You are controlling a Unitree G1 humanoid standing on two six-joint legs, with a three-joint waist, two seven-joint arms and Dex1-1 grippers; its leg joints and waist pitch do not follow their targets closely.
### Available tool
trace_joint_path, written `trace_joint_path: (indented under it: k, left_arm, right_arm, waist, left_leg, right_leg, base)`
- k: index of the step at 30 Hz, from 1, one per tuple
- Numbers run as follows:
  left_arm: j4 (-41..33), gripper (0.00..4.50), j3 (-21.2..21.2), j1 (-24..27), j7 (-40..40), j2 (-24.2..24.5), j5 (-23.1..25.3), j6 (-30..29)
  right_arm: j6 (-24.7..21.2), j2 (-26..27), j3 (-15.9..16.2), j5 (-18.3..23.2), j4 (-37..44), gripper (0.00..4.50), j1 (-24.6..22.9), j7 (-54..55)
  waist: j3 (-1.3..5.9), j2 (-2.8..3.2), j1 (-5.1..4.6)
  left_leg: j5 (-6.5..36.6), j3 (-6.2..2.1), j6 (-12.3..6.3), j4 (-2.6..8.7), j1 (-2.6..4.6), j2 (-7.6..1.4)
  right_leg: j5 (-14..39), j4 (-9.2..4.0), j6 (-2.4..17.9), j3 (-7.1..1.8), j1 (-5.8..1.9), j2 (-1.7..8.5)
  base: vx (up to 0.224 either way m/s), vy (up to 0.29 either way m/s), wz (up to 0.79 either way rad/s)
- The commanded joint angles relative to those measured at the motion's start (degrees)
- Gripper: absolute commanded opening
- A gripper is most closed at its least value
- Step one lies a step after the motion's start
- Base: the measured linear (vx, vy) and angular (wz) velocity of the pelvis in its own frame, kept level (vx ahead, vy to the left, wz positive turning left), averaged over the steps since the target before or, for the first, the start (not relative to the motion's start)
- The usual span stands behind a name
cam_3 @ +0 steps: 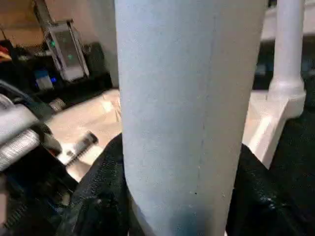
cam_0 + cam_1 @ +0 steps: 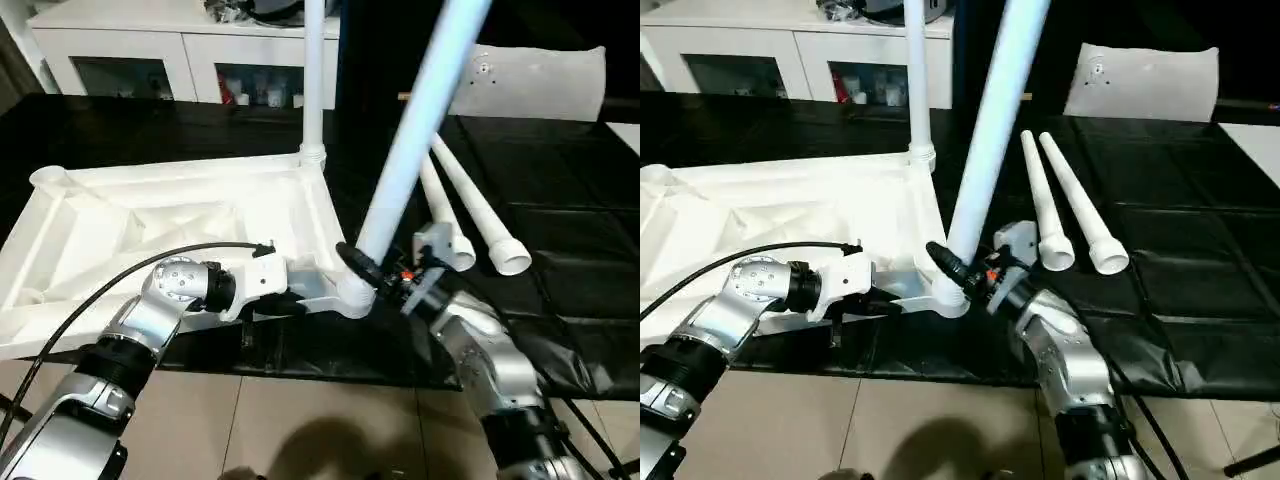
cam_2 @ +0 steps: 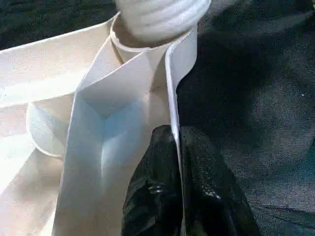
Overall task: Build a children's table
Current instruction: Insert table leg to table base
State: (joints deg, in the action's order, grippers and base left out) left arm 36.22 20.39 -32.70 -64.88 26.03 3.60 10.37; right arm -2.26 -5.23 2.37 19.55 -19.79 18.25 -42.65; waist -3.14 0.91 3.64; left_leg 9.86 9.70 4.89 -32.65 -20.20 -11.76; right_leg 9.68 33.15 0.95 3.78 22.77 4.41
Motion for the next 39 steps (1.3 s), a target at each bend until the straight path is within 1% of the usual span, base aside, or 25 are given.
trace_joint_path:
  k: [1, 3, 5, 6, 7, 11, 12, 13, 16, 17, 18, 20, 21, 23, 24, 25, 27, 31, 32, 33, 34, 35, 36, 37, 39]
  left_arm:
    - [0.2, 0.00, 1.3, -0.4, 0.4, 0.4, 2.5, 0.1]
    - [0.1, 0.00, 1.3, -0.4, 0.3, 0.4, 2.4, 0.1]
    - [0.2, 0.00, 1.2, -0.4, 0.4, 0.4, 2.5, 0.2]
    - [0.2, 0.00, 1.2, -0.4, 0.4, 0.4, 2.5, 0.2]
    - [0.2, 0.00, 1.2, -0.4, 0.4, 0.4, 2.5, 0.2]
    - [-0.1, 0.00, 0.9, -0.4, 0.3, 0.4, 2.2, 0.0]
    - [-0.1, 0.00, 0.9, -0.4, 0.3, 0.4, 2.2, 0.0]
    - [0.0, 0.00, 0.9, -0.4, 0.4, 0.5, 2.3, 0.0]
    - [1.0, 0.00, 0.8, -0.9, 1.5, 0.6, 3.0, 0.2]
    - [1.3, 0.00, 0.8, -1.0, 1.7, 0.7, 3.2, 0.2]
    - [1.4, 0.00, 0.7, -1.1, 1.9, 0.7, 3.3, 0.2]
    - [1.6, 0.00, 0.7, -1.2, 2.0, 0.8, 3.4, 0.1]
    - [1.9, 0.00, 0.6, -1.4, 2.1, 0.8, 3.5, 0.2]
    - [2.1, 0.00, 0.6, -1.5, 2.2, 0.9, 3.6, 0.2]
    - [2.3, 0.00, 0.5, -1.6, 2.2, 1.0, 3.7, 0.3]
    - [2.5, 0.00, 0.5, -1.7, 2.3, 1.2, 3.8, 0.4]
    - [2.5, 0.00, 0.5, -1.7, 2.3, 1.2, 3.8, 0.5]
    - [2.6, 0.00, 0.8, -1.8, 1.6, 1.3, 3.8, 1.1]
    - [2.5, 0.00, 1.1, -1.8, 1.0, 1.4, 3.7, 1.5]
    - [2.3, 0.00, 1.3, -1.7, 0.5, 1.5, 3.7, 1.7]
    - [2.3, 0.00, 1.3, -1.7, 0.5, 1.5, 3.7, 1.7]
    - [2.2, 0.00, 1.4, -1.7, 0.1, 1.5, 3.6, 2.0]
    - [2.0, 0.00, 1.6, -1.7, -0.6, 1.5, 3.4, 2.1]
    - [2.0, 0.00, 1.6, -1.7, -0.6, 1.5, 3.4, 2.1]
    - [1.6, 0.00, 2.2, -1.8, -1.9, 1.6, 3.3, 2.7]
  right_arm:
    - [1.7, 0.1, -0.3, -0.9, -2.2, 1.89, 1.2, 0.5]
    - [2.4, 0.3, -0.2, -1.2, -3.5, 1.89, 1.5, 0.6]
    - [3.4, 0.4, 0.2, -1.8, -4.7, 1.89, 1.5, 0.9]
    - [3.7, 0.4, 0.2, -2.0, -5.0, 1.89, 1.4, 1.0]
    - [5.0, 0.4, 0.1, -2.6, -5.8, 1.89, 0.8, 1.3]
    - [6.3, 0.5, -0.6, -2.7, -6.6, 1.88, -0.1, 1.3]
    - [6.5, 0.5, -0.7, -2.7, -6.7, 1.88, -0.3, 1.3]
    - [6.8, 0.5, -0.7, -2.7, -6.5, 1.88, -0.9, 1.1]
    - [6.6, 0.3, -0.2, -2.3, -4.4, 1.88, -3.1, 0.5]
    - [6.4, 0.1, 0.0, -2.1, -3.6, 1.88, -3.8, 0.2]
    - [6.3, 0.0, 0.0, -1.9, -2.9, 1.88, -4.2, 0.1]
    - [5.9, -0.3, 0.0, -1.7, -2.0, 1.88, -4.8, -0.2]
    - [5.7, -0.6, 0.1, -1.6, -1.4, 1.88, -5.1, -0.4]
    - [5.4, -1.0, 0.2, -1.7, -0.8, 1.88, -5.4, -0.8]
    - [5.4, -1.7, 0.6, -2.0, -0.4, 1.88, -5.6, -1.1]
    - [5.3, -2.6, 1.4, -2.8, -0.2, 1.88, -5.5, -1.6]
    - [5.2, -2.9, 1.7, -3.1, -0.2, 1.88, -5.5, -1.8]
    - [3.7, -4.9, 3.8, -5.6, 0.2, 1.88, -4.8, -2.7]
    - [2.7, -6.1, 5.2, -7.3, 0.0, 1.88, -4.2, -3.4]
    - [1.9, -7.0, 6.1, -8.2, 0.0, 1.88, -3.8, -4.1]
    - [1.9, -7.0, 6.1, -8.2, 0.0, 1.88, -3.8, -4.1]
    - [1.3, -7.6, 6.8, -8.8, 0.0, 1.88, -3.4, -4.7]
    - [0.5, -8.3, 7.6, -9.4, -0.2, 1.88, -2.8, -5.6]
    - [0.5, -8.3, 7.6, -9.4, -0.2, 1.88, -2.8, -5.6]
    - [-0.9, -9.3, 8.8, -10.1, -0.9, 1.88, -1.4, -7.3]
  waist:
    - [3.29, 0.56, -0.01]
    - [3.37, 0.55, 0.13]
    - [3.37, 0.55, 0.05]
    - [3.41, 0.56, 0.09]
    - [3.45, 0.53, 0.08]
    - [3.39, 0.47, 0.08]
    - [3.31, 0.73, 0.01]
    - [3.32, 0.69, 0.01]
    - [3.27, 0.68, 0.15]
    - [3.31, 0.75, 0.15]
    - [3.35, 0.72, 0.15]
    - [3.35, 0.61, 0.20]
    - [3.32, 0.81, 0.26]
    - [3.23, 0.70, 0.25]
    - [3.20, 0.74, 0.26]
    - [3.22, 0.65, 0.31]
    - [3.18, 0.65, 0.26]
    - [3.09, 0.63, 0.23]
    - [3.11, 0.59, 0.21]
    - [3.13, 0.58, 0.15]
    - [3.10, 0.40, 0.14]
    - [3.17, 0.51, 0.21]
    - [3.22, 0.37, 0.18]
    - [3.27, 0.40, 0.19]
    - [3.31, 0.48, 0.14]
  left_leg:
    - [22.2, -0.34, 0.36, 4.31, 0.91, -1.09]
    - [21.2, -0.25, 0.29, 4.32, 0.83, -1.12]
    - [20.4, -0.28, 0.28, 4.39, 0.55, -1.11]
    - [20.4, -0.24, 0.27, 4.35, 0.61, -1.11]
    - [20.1, -0.27, 0.28, 4.35, 0.49, -1.15]
    - [20.7, -0.23, 0.14, 4.32, 0.64, -1.10]
    - [21.3, -0.26, 0.23, 4.38, 0.64, -1.12]
    - [21.5, -0.30, 0.28, 4.40, 0.64, -1.10]
    - [22.1, -0.34, 0.22, 4.46, 0.75, -1.13]
    - [22.1, -0.37, 0.24, 4.46, 0.75, -1.16]
    - [21.8, -0.42, 0.20, 4.53, 0.57, -1.18]
    - [21.8, -0.37, 0.14, 4.50, 0.58, -1.13]
    - [21.9, -0.38, 0.14, 4.51, 0.66, -1.12]
    - [22.2, -0.40, 0.12, 4.51, 0.65, -1.07]
    - [22.6, -0.43, 0.12, 4.52, 0.65, -1.07]
    - [22.6, -0.46, 0.14, 4.51, 0.69, -1.07]
    - [22.5, -0.43, 0.02, 4.49, 0.62, -1.04]
    - [22.6, -0.47, 0.02, 4.43, 0.72, -0.95]
    - [22.6, -0.52, 0.10, 4.43, 0.66, -0.96]
    - [22.4, -0.53, 0.13, 4.41, 0.64, -0.93]
    - [22.5, -0.45, 0.02, 4.39, 0.73, -0.95]
    - [22.3, -0.48, -0.01, 4.37, 0.71, -1.00]
    - [21.9, -0.46, -0.15, 4.39, 0.57, -0.98]
    - [21.7, -0.48, -0.16, 4.40, 0.53, -1.02]
    - [21.2, -0.43, -0.19, 4.39, 0.47, -1.05]
  right_leg:
    - [25.8, -4.82, 7.9, -2.20, -1.47, 3.61]
    - [24.4, -4.64, 8.1, -2.26, -1.63, 3.52]
    - [23.2, -4.37, 8.5, -2.24, -1.88, 3.46]
    - [23.0, -4.34, 8.5, -2.26, -1.87, 3.43]
    - [23.0, -4.27, 8.5, -2.28, -1.95, 3.56]
    - [23.9, -4.36, 8.4, -2.31, -1.88, 3.48]
    - [24.4, -4.49, 8.2, -2.26, -1.84, 3.41]
    - [24.7, -4.47, 8.1, -2.23, -1.89, 3.40]
    - [26.1, -4.72, 7.4, -2.25, -1.79, 3.39]
    - [25.8, -4.64, 7.4, -2.28, -1.79, 3.41]
    - [25.1, -4.54, 7.5, -2.26, -1.93, 3.39]
    - [25.0, -4.54, 7.5, -2.27, -1.92, 3.38]
    - [25.4, -4.59, 7.5, -2.26, -1.86, 3.39]
    - [26.6, -4.75, 7.1, -2.20, -1.87, 3.39]
    - [27.5, -4.89, 6.8, -2.17, -1.80, 3.44]
    - [28.0, -4.98, 6.4, -2.14, -1.83, 3.43]
    - [28.1, -4.98, 6.4, -2.13, -1.82, 3.41]
    - [30.2, -5.24, 5.7, -2.02, -1.67, 3.40]
    - [30.4, -5.25, 5.5, -1.99, -1.74, 3.42]
    - [30.3, -5.16, 5.5, -1.97, -1.76, 3.35]
    - [30.4, -5.29, 5.5, -2.01, -1.63, 3.34]
    - [29.8, -5.14, 5.6, -2.07, -1.70, 3.38]
    - [29.1, -5.06, 5.7, -2.08, -1.81, 3.33]
    - [28.5, -4.94, 5.8, -2.09, -1.87, 3.35]
    - [26.7, -4.76, 6.5, -2.11, -1.94, 3.29]
  base:
    - [0.000, 0.000, 0.00]
    - [0.000, 0.000, 0.00]
    - [0.000, 0.000, 0.00]
    - [0.000, 0.000, 0.00]
    - [0.000, 0.000, 0.00]
    - [0.000, 0.000, 0.00]
    - [0.000, 0.000, 0.00]
    - [0.000, 0.000, 0.00]
    - [0.000, 0.000, 0.00]
    - [0.000, 0.000, 0.00]
    - [0.000, 0.000, 0.00]
    - [0.000, 0.000, 0.00]
    - [0.000, 0.000, 0.00]
    - [0.000, 0.000, 0.00]
    - [0.000, 0.000, 0.00]
    - [0.000, 0.000, 0.00]
    - [0.000, 0.000, 0.00]
    - [0.000, 0.000, 0.00]
    - [0.000, 0.000, 0.00]
    - [0.000, 0.000, 0.00]
    - [0.000, 0.000, 0.00]
    - [0.000, 0.000, 0.00]
    - [0.000, 0.000, 0.00]
    - [0.000, 0.000, 0.00]
    - [0.000, 0.000, 0.00]
